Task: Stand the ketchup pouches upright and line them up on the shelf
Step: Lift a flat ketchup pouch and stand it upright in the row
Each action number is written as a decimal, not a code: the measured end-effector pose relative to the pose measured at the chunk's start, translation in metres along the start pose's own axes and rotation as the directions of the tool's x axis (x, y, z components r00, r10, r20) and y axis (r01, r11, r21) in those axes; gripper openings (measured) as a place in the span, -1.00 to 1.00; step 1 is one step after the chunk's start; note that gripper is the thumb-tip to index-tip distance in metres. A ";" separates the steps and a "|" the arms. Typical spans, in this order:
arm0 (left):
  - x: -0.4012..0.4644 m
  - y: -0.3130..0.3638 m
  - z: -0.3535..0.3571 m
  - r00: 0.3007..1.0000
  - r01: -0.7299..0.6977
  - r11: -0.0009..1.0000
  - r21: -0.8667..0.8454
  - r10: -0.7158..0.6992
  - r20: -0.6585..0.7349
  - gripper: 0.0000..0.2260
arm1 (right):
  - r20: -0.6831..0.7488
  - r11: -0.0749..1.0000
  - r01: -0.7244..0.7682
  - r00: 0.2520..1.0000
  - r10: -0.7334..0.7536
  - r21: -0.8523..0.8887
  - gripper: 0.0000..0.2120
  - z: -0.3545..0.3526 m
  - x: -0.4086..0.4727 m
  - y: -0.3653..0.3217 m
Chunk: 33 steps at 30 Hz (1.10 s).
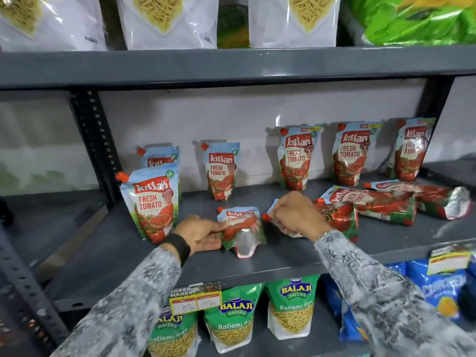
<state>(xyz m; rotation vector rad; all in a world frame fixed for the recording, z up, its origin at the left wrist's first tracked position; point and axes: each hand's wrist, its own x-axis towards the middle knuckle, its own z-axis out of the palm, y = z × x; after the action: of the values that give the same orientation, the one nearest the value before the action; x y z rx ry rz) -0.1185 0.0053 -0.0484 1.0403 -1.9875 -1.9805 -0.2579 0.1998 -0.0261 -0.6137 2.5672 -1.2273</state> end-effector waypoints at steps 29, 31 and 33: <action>0.002 -0.005 0.002 0.766 -0.593 0.802 0.065 0.588 -0.260 -0.77 | -0.225 0.861 0.232 0.964 -0.142 0.452 -0.76 0.067 0.006 -0.034; 0.006 -0.012 0.001 0.787 -0.571 0.820 0.039 0.560 -0.260 -0.75 | -0.227 0.873 0.249 0.960 -0.164 0.419 -0.72 0.069 0.005 -0.033; 0.008 -0.012 0.000 0.790 -0.566 0.823 0.047 0.558 -0.255 -0.75 | -0.202 0.885 0.252 0.962 -0.184 0.392 -0.68 0.066 0.003 -0.035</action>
<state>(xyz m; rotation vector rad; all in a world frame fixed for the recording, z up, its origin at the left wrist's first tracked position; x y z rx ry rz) -0.1198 0.0020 -0.0627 0.5565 -1.8306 -1.4646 -0.2268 0.1336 -0.0400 -0.7472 2.2831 -1.9025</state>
